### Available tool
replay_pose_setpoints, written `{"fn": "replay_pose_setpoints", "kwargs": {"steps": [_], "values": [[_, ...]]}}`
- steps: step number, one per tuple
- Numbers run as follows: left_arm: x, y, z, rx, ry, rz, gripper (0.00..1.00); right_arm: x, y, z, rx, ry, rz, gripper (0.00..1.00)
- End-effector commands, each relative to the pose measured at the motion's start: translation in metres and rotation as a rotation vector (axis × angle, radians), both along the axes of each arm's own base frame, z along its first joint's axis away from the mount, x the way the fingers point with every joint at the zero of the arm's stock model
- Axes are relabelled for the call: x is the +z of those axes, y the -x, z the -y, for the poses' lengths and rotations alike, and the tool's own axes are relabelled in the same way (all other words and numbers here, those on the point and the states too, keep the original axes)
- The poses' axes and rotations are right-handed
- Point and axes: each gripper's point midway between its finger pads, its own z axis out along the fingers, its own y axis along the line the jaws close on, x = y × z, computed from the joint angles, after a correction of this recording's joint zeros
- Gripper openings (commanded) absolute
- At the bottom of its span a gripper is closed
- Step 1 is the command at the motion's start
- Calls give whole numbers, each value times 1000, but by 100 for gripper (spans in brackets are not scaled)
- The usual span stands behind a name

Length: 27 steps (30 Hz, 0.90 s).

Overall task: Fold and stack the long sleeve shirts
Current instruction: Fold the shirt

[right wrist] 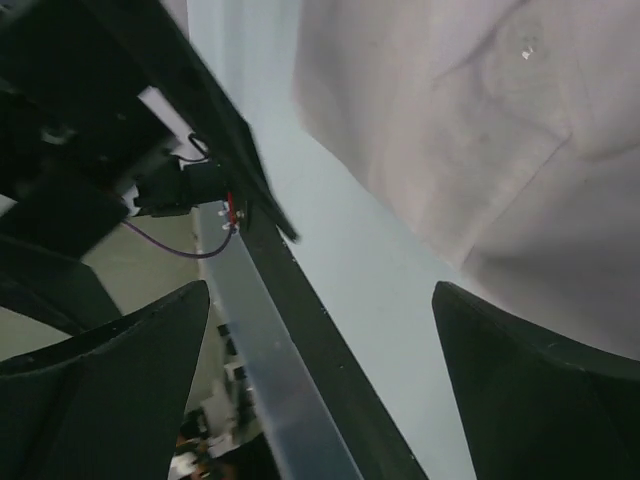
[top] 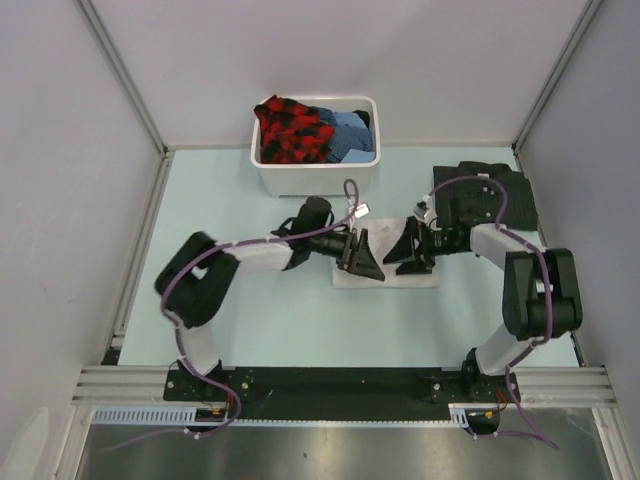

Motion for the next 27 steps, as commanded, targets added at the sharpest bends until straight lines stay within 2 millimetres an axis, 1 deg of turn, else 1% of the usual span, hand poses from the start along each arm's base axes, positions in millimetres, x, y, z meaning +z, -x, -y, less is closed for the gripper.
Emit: {"fn": "replay_pose_setpoints", "kwargs": {"steps": [1,2,3,4,5,6,7,8,9,10,11,12,13,14,15,16,17,18,19,20,21,22,23,24,25,26,27], "values": [[-68,-4,7,61,-51,-352,99,-32,-6,-8,-31,-86,-140,100],[-76,-15,3,108,-37,-355,100,-42,-6,-3,-43,-80,-163,100],[-89,-20,-2,147,-59,-382,99,-62,-5,4,-35,-56,-174,100],[-115,-21,-12,186,-103,-429,99,-75,-10,22,-87,-27,-207,100],[-129,-30,-24,238,-124,-464,99,-84,-11,29,-99,-19,-225,100],[-139,-33,-30,275,-135,-493,99,-104,-8,38,-108,-10,-275,100],[-153,-27,-40,300,-161,-532,99,-112,-6,44,-123,-1,-319,100],[-158,-28,-50,324,-181,-543,99,-118,-9,56,-155,-1,-343,100],[-158,-25,-56,325,-194,-540,99,-124,-6,61,-157,6,-363,100],[-160,-18,-62,306,-203,-525,99,-122,-1,66,-158,5,-393,100],[-148,-17,-70,304,-202,-520,99,-116,-5,76,-178,1,-381,100],[-141,-11,-76,268,-194,-477,99,-109,-5,79,-170,1,-365,100],[-132,-10,-81,257,-186,-444,99,-88,1,81,-144,-8,-346,100],[-117,-9,-86,245,-180,-408,99,-74,-3,82,-133,-17,-313,100],[-82,-17,-83,212,-123,-245,99,-53,-15,83,-130,-24,-253,100],[-64,-19,-81,204,-103,-184,99,-27,-24,81,-150,-55,-211,100],[-49,-20,-77,197,-85,-143,99,-15,-34,80,-165,-64,-175,100],[-36,-24,-72,202,-61,-112,99,-4,-45,75,-165,-70,-128,100],[-23,-38,-64,220,-35,-63,100,1,-64,74,-168,-65,-24,100],[-17,-41,-54,217,-16,-51,99,3,-72,68,-181,-75,-42,99],[-8,-51,-44,223,9,-51,99,3,-78,55,-156,-79,-26,100],[-24,-62,-36,235,-7,-75,99,3,-95,51,-149,-77,33,100],[-33,-76,-30,276,-19,-87,99,-8,-103,46,-162,-89,-24,100],[-24,-95,-20,302,7,-104,99,-15,-110,44,-164,-89,-27,100],[-58,-107,-18,332,-47,-173,99,-21,-126,44,-172,-67,25,100],[-67,-126,-21,390,-53,-180,98,-42,-132,46,-180,-52,-4,100],[-63,-143,-17,422,-32,-186,98,-53,-139,51,-187,-32,7,99]]}}
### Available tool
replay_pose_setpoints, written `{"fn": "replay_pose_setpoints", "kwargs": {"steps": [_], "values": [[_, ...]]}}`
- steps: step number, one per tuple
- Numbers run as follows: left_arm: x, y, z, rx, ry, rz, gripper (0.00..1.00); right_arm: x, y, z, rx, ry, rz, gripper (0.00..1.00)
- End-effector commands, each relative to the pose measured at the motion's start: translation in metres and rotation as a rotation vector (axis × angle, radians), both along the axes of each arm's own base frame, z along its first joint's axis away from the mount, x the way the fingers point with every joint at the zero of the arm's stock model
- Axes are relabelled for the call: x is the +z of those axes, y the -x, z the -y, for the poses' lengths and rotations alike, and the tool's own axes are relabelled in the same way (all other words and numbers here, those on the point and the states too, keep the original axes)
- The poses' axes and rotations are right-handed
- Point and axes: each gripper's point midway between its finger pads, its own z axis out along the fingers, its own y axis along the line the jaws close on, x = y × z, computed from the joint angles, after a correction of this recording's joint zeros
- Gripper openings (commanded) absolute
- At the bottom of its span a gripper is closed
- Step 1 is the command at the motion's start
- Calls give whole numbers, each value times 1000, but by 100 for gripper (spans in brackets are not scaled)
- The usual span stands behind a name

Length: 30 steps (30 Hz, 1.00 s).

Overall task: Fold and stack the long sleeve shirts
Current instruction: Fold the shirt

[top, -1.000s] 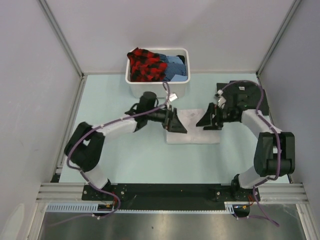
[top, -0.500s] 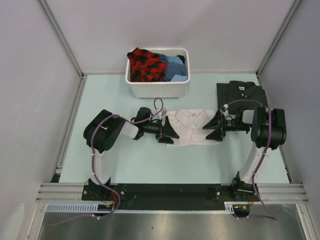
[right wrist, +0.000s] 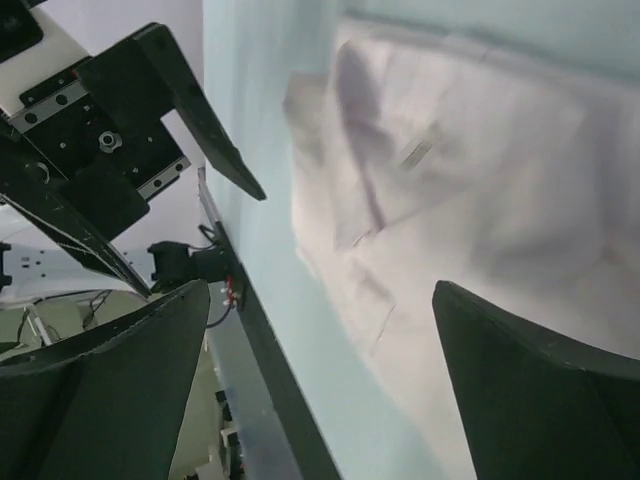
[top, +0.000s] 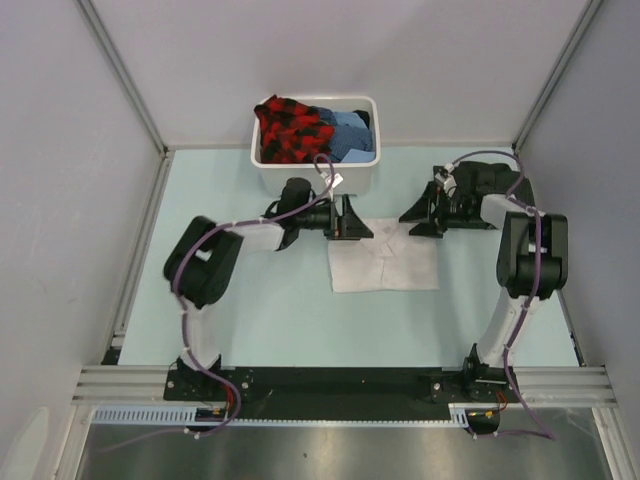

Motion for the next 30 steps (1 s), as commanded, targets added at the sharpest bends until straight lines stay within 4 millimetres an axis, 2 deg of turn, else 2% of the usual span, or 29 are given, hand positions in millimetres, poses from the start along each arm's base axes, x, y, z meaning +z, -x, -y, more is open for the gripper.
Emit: {"fn": "replay_pose_setpoints", "kwargs": {"steps": [1,2,3,4,5,7,8,9,10,11,12,13,14,15,16,17,18,19,21,22,23,24,25,26,27,28,30], "values": [[-54,-64,1,195,-53,-131,97,-48,-51,15,-82,69,11,100],[-74,-74,-6,226,-80,-171,96,-60,-54,19,-92,80,-11,100],[-79,-84,-8,247,-98,-164,94,-75,-56,23,-94,92,-36,100],[-81,-86,-12,250,-102,-157,93,-79,-59,27,-101,109,-39,99],[-78,-87,-16,248,-106,-150,92,-74,-65,29,-101,111,-25,99],[-66,-75,-19,174,-106,-95,89,-45,-63,27,-88,86,-2,97],[-54,-70,-21,153,-114,-51,89,-29,-61,24,-79,72,16,96],[-28,-61,-26,117,-115,77,90,-12,-53,22,-74,63,22,96],[-15,-50,-29,91,-126,115,91,24,-46,22,-82,57,83,98],[-6,-42,-30,67,-138,167,92,41,-38,23,-99,47,98,99],[21,-37,-34,36,-148,338,92,37,-22,30,-138,31,73,99],[15,-31,-40,27,-237,369,92,63,-11,34,-178,24,111,99],[14,-15,-30,-40,-300,459,92,65,-3,41,-233,10,70,100],[20,-16,-26,-121,-371,688,91,47,14,52,-291,13,-1,100],[15,-3,-15,-154,-479,789,91,43,21,62,-345,51,-14,99],[14,2,-9,-190,-523,878,90,44,31,67,-376,76,-7,100],[13,4,-2,-245,-569,1007,88,26,45,76,-428,97,-67,100],[8,18,18,-297,-585,1081,87,19,53,80,-453,111,-87,100],[8,25,41,-341,-582,1208,81,12,62,90,-508,129,-110,100],[-5,39,58,-390,-584,1241,79,2,68,90,-521,136,-140,100],[-8,44,68,-418,-584,1287,73,-5,71,94,-540,152,-168,100],[-4,53,87,-427,-550,1333,70,-12,72,102,-573,164,-195,100],[-20,57,97,-458,-559,1333,68,-18,73,105,-590,162,-222,100],[-26,59,105,-473,-568,1351,67,-24,73,110,-606,164,-254,100],[-20,59,120,-462,-555,1383,67,-28,73,114,-625,161,-272,100],[-23,72,134,-492,-545,1407,66,-31,73,122,-653,156,-291,100],[-39,74,153,-519,-564,1445,65,-37,74,128,-675,140,-328,100]]}}
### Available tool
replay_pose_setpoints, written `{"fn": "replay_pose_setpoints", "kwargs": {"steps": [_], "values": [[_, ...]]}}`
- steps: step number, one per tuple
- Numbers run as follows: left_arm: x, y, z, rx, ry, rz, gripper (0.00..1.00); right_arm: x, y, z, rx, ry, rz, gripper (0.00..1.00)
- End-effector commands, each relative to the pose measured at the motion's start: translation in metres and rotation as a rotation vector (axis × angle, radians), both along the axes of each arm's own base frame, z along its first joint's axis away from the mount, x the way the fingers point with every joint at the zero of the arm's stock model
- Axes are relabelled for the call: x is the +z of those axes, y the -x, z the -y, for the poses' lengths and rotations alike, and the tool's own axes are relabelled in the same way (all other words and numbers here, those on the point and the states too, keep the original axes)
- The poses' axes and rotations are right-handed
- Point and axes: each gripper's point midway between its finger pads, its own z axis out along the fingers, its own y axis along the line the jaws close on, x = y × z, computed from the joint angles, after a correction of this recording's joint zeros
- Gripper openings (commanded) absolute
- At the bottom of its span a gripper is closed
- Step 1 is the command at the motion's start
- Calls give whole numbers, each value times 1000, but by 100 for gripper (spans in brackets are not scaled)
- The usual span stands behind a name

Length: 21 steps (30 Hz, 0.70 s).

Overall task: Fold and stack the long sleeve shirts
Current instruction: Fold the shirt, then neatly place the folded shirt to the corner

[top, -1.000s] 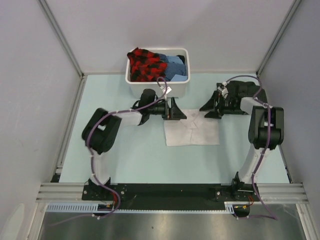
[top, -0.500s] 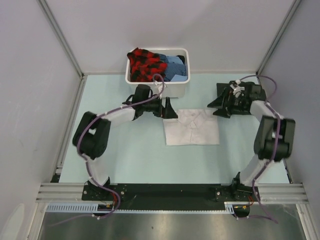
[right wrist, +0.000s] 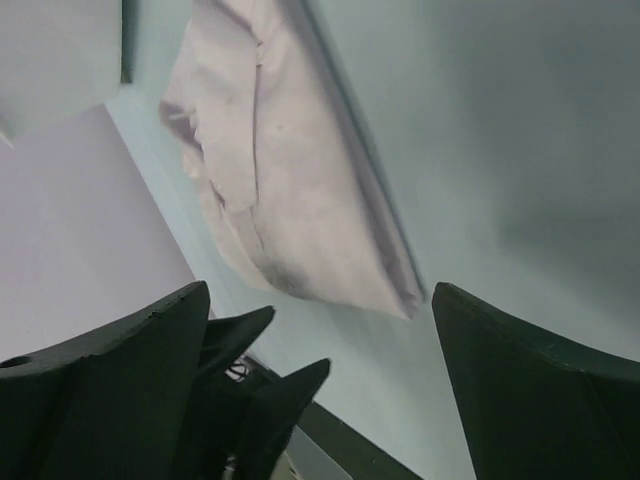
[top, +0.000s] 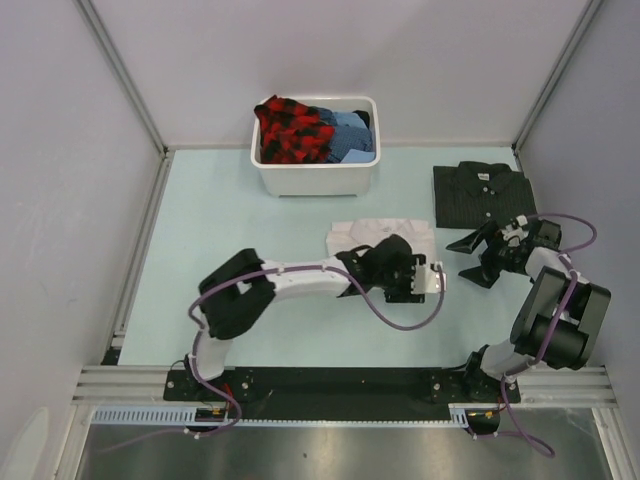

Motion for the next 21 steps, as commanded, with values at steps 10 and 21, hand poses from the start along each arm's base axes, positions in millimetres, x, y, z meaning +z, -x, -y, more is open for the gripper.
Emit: {"fn": "replay_pose_setpoints", "kwargs": {"steps": [10,21], "values": [[-50,-17,67,-57,-85,283,48,-31,20,25,-131,-60,-164,100],[-11,-59,76,20,42,81,0,-55,30,3,-120,-96,-182,100]]}}
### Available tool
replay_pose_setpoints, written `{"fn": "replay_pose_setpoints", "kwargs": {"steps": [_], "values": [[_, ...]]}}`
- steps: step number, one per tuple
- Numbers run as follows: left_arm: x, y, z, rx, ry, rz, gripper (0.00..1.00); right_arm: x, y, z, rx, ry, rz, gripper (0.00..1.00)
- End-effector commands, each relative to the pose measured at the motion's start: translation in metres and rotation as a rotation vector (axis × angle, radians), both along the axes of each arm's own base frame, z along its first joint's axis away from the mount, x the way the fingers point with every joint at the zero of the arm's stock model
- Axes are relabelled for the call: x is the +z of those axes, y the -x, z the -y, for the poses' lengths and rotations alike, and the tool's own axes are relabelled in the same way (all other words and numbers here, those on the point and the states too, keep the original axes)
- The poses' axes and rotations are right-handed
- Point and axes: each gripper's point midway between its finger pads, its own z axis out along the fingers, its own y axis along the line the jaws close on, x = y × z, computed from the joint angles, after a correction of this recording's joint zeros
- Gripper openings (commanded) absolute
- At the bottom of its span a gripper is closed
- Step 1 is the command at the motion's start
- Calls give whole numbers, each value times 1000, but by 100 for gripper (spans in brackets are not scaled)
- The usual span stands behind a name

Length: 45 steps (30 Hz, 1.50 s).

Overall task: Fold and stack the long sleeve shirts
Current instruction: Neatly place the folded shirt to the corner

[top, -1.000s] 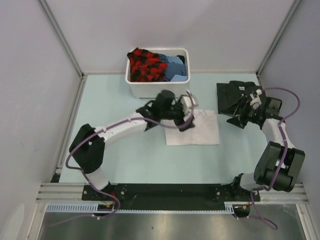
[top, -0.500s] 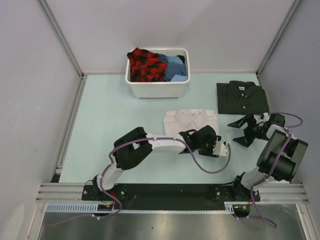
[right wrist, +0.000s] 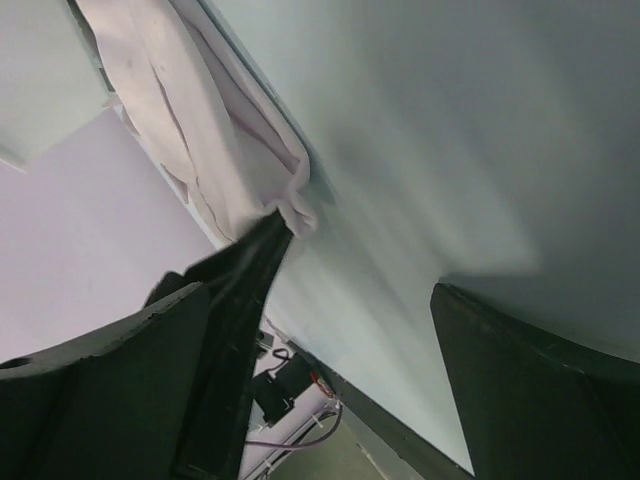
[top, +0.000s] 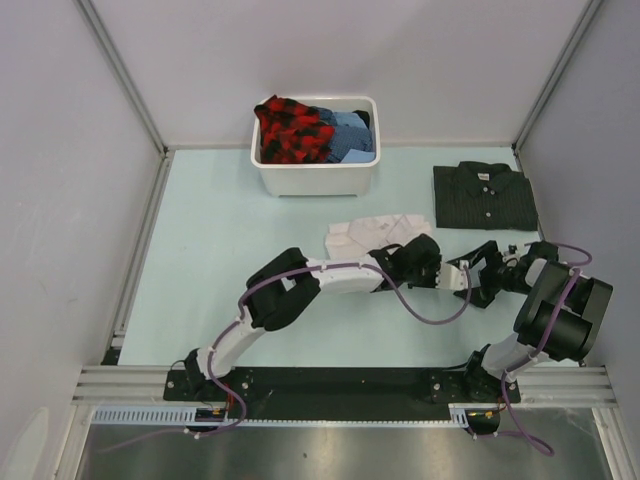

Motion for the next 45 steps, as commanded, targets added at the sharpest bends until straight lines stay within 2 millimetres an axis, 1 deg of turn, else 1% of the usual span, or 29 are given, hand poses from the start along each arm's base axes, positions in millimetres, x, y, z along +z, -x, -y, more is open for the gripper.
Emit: {"fn": "replay_pose_setpoints", "kwargs": {"steps": [1,2,4,6,10,12,14,15,18,20,22,24,27,28,30,32,33,34,35,36,37,38,39,40,41,42,43,44,45], "values": [[57,-7,6,-15,149,-119,0,-12,-7,-3,-8,9,24,100],[57,-5,2,-21,150,-136,0,-12,-10,-6,-22,-20,16,100],[68,-6,-3,-22,166,-139,0,-9,-22,-12,-12,-43,65,100],[67,-2,-8,-37,159,-140,0,-9,-29,-17,-9,-60,72,100],[73,0,-13,-40,162,-150,0,-2,-46,-35,34,-60,168,100],[83,3,-14,-50,178,-154,0,-2,-51,-39,38,-52,183,100],[86,5,-17,-51,186,-159,0,-4,-54,-43,48,-45,184,100],[93,7,-17,-57,198,-159,0,-6,-56,-45,49,-46,185,99],[101,10,-21,-64,213,-165,0,-11,-60,-47,50,-24,190,99],[102,13,-24,-66,213,-169,0,-12,-62,-51,51,-33,186,98],[101,14,-26,-65,206,-173,0,-10,-70,-54,35,-45,198,97],[99,15,-27,-71,202,-177,0,-4,-79,-63,49,-50,239,97],[96,16,-28,-71,201,-183,0,-5,-88,-72,47,-42,241,92],[98,16,-27,-72,204,-181,0,-7,-92,-73,47,-38,237,87],[100,17,-27,-79,207,-184,0,-10,-97,-75,36,-22,229,84],[103,17,-28,-80,213,-189,0,-7,-108,-74,29,1,256,76],[104,17,-30,-74,209,-195,11,-8,-111,-73,29,32,261,65],[104,14,-32,-63,206,-198,23,-2,-121,-72,33,56,281,35],[109,14,-35,-45,214,-216,34,-3,-120,-71,40,79,252,19],[111,13,-39,-29,217,-239,50,-3,-124,-66,55,144,272,5],[113,3,-48,9,225,-258,55,2,-128,-65,65,169,285,0],[126,0,-54,47,253,-293,60,15,-139,-63,73,194,323,0],[127,-4,-61,82,252,-311,67,22,-139,-60,91,219,332,0],[129,-14,-71,127,255,-317,70,29,-143,-59,107,237,352,0],[128,-19,-78,164,250,-326,74,43,-151,-56,122,260,371,0],[137,-23,-88,191,253,-322,80,53,-157,-52,124,298,397,0],[131,-30,-101,233,245,-335,83,58,-162,-48,154,359,437,0],[131,-33,-109,265,252,-348,96,62,-163,-47,174,391,441,0],[135,-36,-118,289,258,-350,97,71,-171,-39,168,449,440,0]]}}
